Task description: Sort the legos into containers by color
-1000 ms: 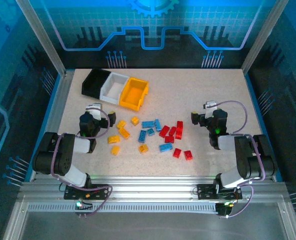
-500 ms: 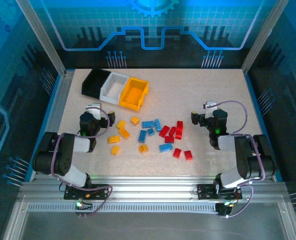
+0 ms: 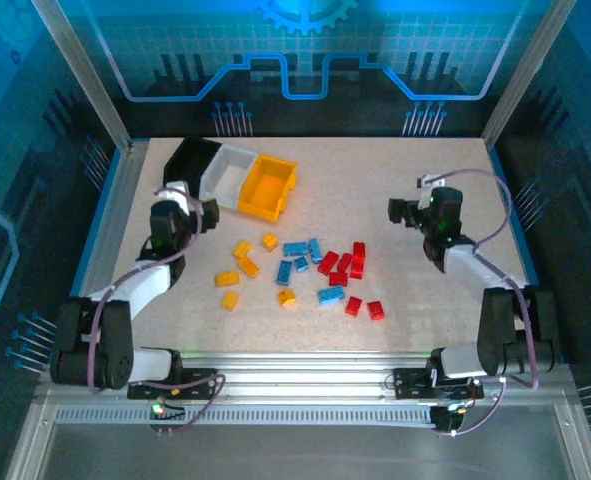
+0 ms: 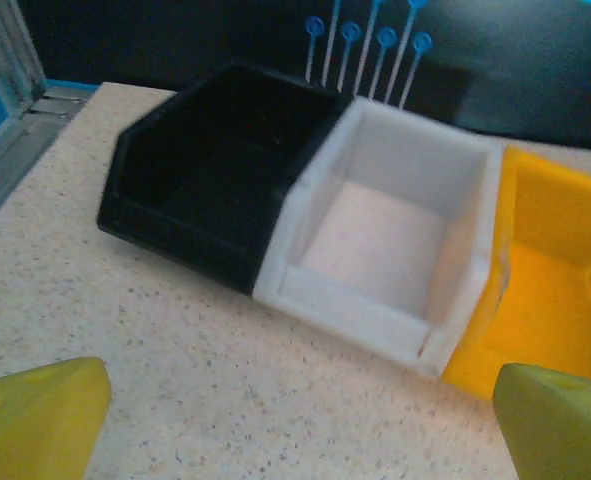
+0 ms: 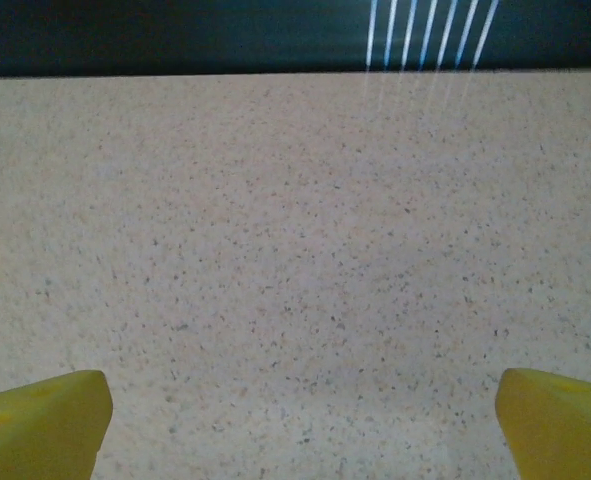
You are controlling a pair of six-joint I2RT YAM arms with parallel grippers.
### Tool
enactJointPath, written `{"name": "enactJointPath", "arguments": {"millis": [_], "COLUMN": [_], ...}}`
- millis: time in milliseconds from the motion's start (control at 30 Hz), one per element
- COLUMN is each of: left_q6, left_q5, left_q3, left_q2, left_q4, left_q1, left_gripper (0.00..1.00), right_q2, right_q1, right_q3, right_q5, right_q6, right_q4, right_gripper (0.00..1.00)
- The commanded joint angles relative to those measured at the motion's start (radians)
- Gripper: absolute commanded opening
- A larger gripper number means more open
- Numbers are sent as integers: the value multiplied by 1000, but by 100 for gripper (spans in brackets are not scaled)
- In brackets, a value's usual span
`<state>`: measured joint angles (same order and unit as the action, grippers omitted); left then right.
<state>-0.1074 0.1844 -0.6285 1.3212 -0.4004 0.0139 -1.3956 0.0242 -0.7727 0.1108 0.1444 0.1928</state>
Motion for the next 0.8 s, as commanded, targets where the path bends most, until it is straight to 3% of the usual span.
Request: {"name": "enactJointPath", "arguments": {"millis": [0, 200, 333, 433, 600, 767], "left_q6": [-141, -287, -364, -357, -352, -376], "left_q5": [45, -15, -145, -221, -273, -330], "left_q3": [-145, -284, -385, -394, -357, -299], "left_q2": [-29, -16, 27, 21, -36, -77], "left_q4": [385, 659, 841, 879, 909, 928], "left_q1": [-5, 0, 5, 35, 98, 140], "left_gripper": [99, 99, 99, 99, 99, 99], "right_q2": [-21, -109, -145, -146, -108, -105], "right_q1": [-31, -18, 16, 49, 126, 231], "right_q3": [-182, -387, -478, -492, -432, -350], "right_q5": [-44, -213, -209, -201, -153, -148], "right_q6": [187, 278, 311, 335, 387, 442], "right_q4": [-426, -744, -960, -1075, -1165, -1144], "right_gripper": [100, 100, 100, 100, 100, 93]}}
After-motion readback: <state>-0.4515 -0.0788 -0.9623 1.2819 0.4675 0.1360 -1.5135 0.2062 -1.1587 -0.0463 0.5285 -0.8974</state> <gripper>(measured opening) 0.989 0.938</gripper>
